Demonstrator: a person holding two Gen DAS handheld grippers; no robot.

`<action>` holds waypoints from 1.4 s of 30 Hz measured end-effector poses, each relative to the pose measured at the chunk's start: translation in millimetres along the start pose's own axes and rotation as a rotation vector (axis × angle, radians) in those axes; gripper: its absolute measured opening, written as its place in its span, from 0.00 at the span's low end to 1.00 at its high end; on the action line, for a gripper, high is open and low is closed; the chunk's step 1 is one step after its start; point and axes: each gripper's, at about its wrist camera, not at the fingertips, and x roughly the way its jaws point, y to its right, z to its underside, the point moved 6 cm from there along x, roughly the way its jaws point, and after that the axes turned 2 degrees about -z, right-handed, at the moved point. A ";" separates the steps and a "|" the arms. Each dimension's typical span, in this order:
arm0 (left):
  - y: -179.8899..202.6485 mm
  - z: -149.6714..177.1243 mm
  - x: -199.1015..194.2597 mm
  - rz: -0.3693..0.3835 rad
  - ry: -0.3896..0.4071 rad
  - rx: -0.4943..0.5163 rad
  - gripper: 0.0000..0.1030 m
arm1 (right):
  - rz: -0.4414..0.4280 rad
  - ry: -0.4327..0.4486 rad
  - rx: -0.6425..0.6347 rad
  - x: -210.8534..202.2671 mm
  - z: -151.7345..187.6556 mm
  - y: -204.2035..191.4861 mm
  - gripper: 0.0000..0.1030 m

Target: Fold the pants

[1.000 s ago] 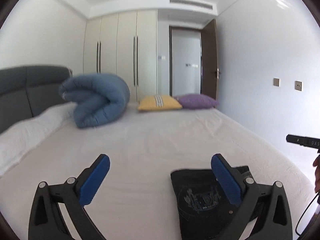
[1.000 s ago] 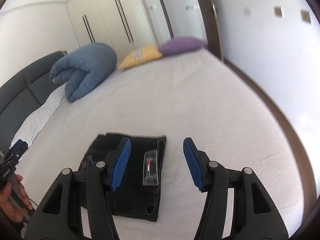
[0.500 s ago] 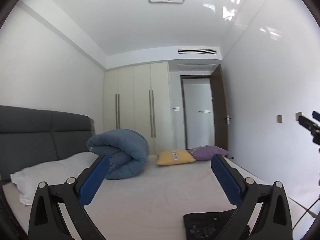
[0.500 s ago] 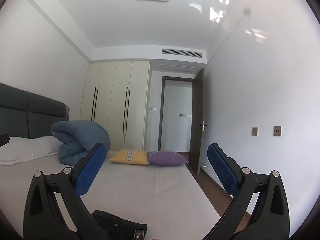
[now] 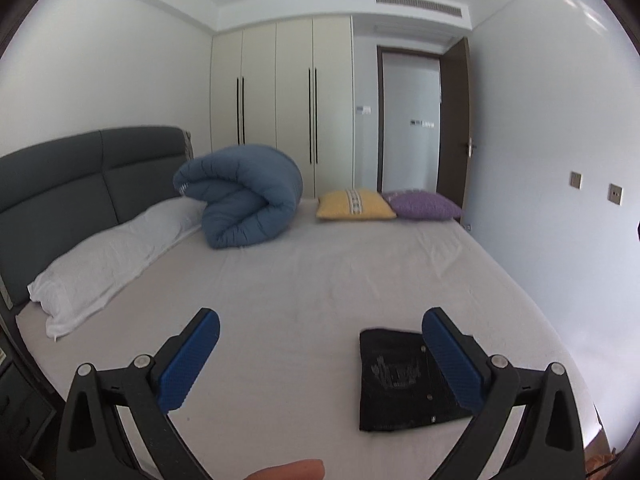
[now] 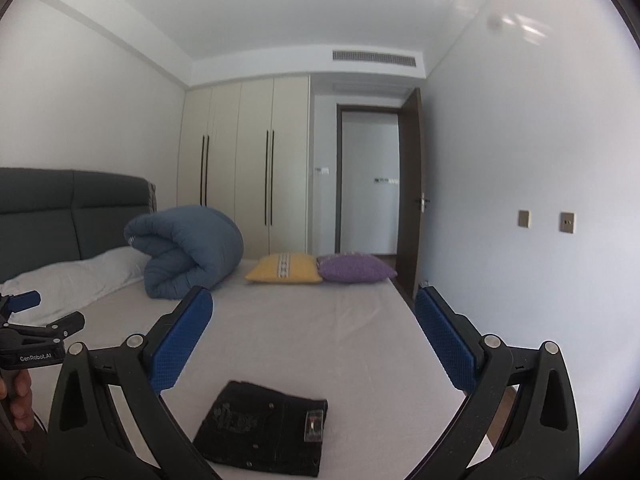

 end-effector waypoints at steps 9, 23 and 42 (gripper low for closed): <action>25.3 84.9 42.1 0.020 -0.261 0.041 1.00 | 0.030 -0.387 0.146 51.8 107.8 20.4 1.00; 41.0 116.3 52.3 0.041 -0.366 0.046 1.00 | 0.012 -0.536 0.102 109.2 174.1 9.3 1.00; 43.1 127.5 54.8 0.042 -0.401 0.043 1.00 | -0.024 -0.586 0.088 118.9 184.9 -16.8 1.00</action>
